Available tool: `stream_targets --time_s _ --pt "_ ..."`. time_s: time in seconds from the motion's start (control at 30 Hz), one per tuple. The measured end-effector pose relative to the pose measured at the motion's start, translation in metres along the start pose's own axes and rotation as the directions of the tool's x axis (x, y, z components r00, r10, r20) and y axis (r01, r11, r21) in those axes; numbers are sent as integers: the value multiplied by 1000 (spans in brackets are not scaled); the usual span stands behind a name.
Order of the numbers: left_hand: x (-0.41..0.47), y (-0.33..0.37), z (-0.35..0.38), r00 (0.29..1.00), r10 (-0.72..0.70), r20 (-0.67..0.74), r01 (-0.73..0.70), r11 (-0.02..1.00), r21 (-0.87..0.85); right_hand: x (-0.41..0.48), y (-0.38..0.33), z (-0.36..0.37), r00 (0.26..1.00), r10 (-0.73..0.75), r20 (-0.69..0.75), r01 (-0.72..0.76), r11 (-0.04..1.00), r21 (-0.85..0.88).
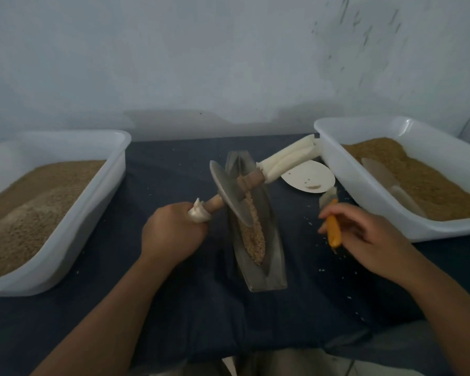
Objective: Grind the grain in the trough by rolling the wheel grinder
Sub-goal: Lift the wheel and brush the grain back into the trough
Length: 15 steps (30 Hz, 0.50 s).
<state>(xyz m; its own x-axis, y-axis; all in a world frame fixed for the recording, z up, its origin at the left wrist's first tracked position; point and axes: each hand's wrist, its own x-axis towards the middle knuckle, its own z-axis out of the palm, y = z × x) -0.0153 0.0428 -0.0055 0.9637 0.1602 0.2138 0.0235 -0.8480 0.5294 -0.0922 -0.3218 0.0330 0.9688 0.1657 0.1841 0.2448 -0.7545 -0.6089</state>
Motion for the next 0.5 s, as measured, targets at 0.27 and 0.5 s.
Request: stream_targets --time_s 0.27,0.5 --pt "-3 1 -2 999 -35 7 35 978 -205 51 -28 13 901 36 -432 62 976 210" --pt "-3 1 -4 998 -54 -21 47 961 -274 117 -54 50 923 -11 -384 134 946 295"
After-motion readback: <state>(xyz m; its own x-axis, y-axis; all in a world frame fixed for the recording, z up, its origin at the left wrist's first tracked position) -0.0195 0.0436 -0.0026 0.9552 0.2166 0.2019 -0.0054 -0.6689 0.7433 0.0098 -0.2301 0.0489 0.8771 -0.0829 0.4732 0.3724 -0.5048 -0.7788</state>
